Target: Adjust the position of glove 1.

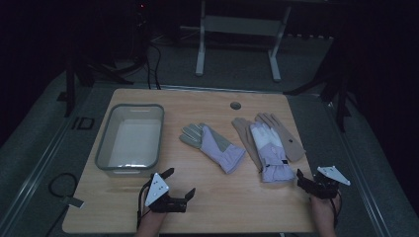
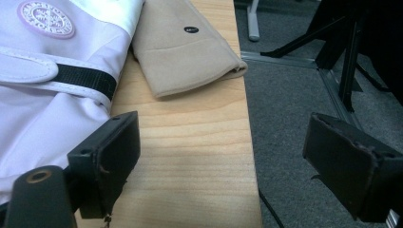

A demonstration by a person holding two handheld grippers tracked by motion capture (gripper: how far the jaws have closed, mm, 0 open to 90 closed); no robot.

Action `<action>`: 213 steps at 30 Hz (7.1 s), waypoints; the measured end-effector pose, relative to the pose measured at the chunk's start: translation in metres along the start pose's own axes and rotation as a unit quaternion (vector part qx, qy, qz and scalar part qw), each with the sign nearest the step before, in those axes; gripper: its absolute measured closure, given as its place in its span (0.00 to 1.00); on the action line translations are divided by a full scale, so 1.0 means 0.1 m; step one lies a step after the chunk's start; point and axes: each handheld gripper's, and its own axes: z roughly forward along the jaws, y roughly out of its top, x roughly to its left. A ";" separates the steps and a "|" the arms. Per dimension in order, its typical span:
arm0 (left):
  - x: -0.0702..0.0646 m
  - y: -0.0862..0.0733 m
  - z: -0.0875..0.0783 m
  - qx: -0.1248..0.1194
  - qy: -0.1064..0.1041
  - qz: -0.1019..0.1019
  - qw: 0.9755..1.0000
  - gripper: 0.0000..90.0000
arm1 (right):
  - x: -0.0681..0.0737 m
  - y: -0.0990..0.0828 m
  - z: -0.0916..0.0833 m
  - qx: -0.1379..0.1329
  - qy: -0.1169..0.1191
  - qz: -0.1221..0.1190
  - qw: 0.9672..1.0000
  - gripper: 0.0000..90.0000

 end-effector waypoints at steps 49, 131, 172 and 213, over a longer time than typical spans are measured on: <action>-0.01 0.00 0.00 0.001 -0.009 0.003 1.000 0.00 | 0.79 1.44 0.07 -0.004 0.245 -0.088 0.966 0.31; -0.03 0.00 0.01 0.002 -0.019 0.006 1.000 0.00 | 2.20 1.28 0.60 0.080 0.211 0.021 0.974 0.98; -0.03 0.01 0.02 0.005 -0.021 0.004 1.000 0.00 | 1.36 1.44 0.55 0.112 0.193 -0.038 0.974 0.59; -0.04 0.01 0.03 0.008 -0.017 0.006 1.000 0.00 | 0.62 0.95 0.65 0.182 0.221 -0.100 0.953 0.87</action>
